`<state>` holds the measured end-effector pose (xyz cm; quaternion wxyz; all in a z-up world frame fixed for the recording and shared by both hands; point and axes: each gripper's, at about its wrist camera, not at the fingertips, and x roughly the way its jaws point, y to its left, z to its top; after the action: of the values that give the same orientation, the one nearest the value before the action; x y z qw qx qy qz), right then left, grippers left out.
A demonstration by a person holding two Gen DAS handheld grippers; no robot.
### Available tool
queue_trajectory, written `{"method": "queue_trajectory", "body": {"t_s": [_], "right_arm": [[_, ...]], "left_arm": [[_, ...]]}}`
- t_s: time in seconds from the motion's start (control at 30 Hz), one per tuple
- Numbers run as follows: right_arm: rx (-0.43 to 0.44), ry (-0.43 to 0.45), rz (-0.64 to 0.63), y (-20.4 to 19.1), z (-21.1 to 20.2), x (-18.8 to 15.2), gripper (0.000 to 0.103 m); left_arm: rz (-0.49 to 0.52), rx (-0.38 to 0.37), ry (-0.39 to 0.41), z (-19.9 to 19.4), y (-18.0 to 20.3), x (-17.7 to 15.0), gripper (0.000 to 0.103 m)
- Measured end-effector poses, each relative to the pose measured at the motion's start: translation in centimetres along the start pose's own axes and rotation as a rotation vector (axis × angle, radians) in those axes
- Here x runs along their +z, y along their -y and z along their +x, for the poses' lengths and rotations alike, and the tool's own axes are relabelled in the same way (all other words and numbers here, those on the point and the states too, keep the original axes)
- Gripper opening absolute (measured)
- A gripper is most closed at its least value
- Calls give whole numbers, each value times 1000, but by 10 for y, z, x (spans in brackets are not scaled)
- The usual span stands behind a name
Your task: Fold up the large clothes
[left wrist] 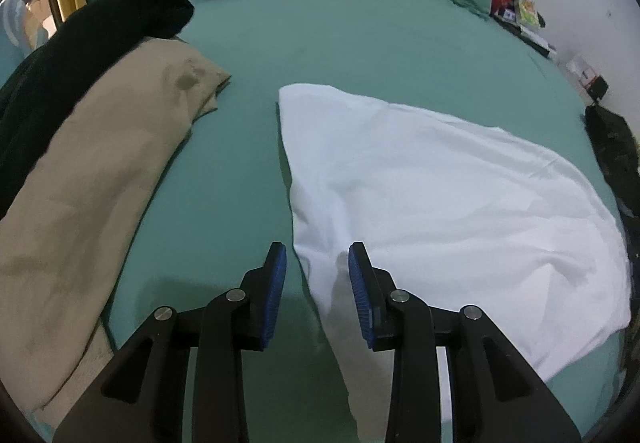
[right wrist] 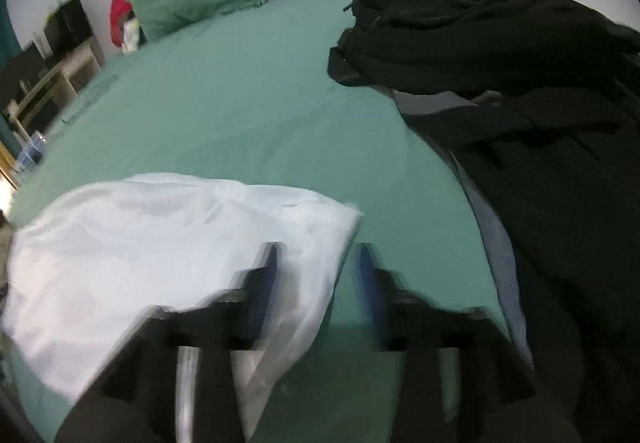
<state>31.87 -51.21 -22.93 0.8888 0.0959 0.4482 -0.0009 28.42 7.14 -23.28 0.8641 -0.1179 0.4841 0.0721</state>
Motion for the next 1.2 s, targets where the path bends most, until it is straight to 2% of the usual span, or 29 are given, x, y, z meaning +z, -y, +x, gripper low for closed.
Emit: {"method": "queue_trajectory", "body": {"t_s": [0.07,0.17,0.33,0.4,0.43,0.47,0.5,0.6,0.63,0.67,0.83,1.0,1.2], "right_arm": [[52,14,45,0,-20,-11,60],[84,-3,86,-7,-38,-42,60],[150,-87,142,-21,-39,-99,60],[131,-50,128,-26,-42,-107,60],[122,-50,110,-29,-41,-107,54],[121,-45,85,-31,-41,-107,22],[136,-51,84,-32,-40,-107,8],[186,-69,105,-29,-39,-107,8],[207,-67,119,-26,-42,-107,7],[226,-51,146,-21,-49,-106,7],[211,8,156,-9,-85,-115,6],[249,25,194,-5,-111,-144,6],[206,-12,206,-2,-126,-183,6]], "left_arm": [[-14,-28,2,-4,-3,-4,34],[-6,-75,-37,-3,2,-17,34],[-10,-44,-38,-6,9,-36,34],[-29,-45,-42,-9,10,-42,34],[-40,-49,-44,-12,10,-45,34],[-49,-54,-46,-13,10,-49,34],[-55,-60,-48,-15,9,-52,34],[-23,-46,-17,-19,13,-67,31],[-9,-50,-6,-21,13,-69,13],[-12,-64,-4,-22,12,-69,5],[-40,-59,40,-49,0,-79,1],[-86,-81,56,-81,-17,-97,1],[-128,-111,11,-93,-33,-130,1]]}}
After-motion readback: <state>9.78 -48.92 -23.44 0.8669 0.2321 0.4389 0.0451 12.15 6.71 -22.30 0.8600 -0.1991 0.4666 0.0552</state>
